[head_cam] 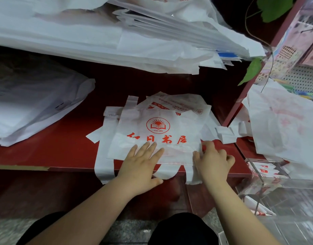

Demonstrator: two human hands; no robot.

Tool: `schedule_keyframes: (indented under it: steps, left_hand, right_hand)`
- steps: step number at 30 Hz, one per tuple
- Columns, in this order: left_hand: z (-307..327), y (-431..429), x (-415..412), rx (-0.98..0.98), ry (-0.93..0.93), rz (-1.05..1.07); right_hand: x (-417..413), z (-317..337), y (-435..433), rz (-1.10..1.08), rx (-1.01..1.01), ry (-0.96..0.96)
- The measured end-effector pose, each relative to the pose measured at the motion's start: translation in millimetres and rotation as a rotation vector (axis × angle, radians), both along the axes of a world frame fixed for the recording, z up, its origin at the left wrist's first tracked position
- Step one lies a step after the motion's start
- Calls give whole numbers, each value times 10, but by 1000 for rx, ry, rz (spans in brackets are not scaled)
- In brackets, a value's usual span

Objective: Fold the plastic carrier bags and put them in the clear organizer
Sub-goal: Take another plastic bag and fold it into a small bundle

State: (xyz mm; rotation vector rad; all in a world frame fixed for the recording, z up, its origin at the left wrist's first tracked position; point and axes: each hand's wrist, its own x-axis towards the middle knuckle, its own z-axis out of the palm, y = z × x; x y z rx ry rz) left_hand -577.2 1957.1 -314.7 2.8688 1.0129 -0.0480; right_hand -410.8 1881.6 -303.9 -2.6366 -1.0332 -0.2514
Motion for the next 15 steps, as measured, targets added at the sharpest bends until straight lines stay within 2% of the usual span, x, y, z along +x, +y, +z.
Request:
schedule_keyframes:
  steps: [2, 4, 5, 7, 9, 12, 15]
  left_hand:
    - [5, -15, 17, -1, 31, 18]
    - [17, -20, 35, -7, 44, 42]
    - [24, -23, 36, -10, 43, 47]
    - [24, -29, 32, -19, 47, 57]
    - [23, -33, 32, -32, 54, 55]
    - [35, -17, 24, -52, 73, 51]
    - [56, 29, -37, -68, 59, 65]
  right_hand:
    - [-53, -2, 68, 71, 121, -187]
    - [-147, -35, 128, 333, 165, -266]
    - [-188, -81, 148, 490, 146, -239]
    - [-275, -135, 172, 740, 90, -24]
    - [-299, -113, 143, 782, 3, 148]
    - [-178, -107, 62, 718, -172, 94]
    - [-32, -69, -50, 648, -254, 95]
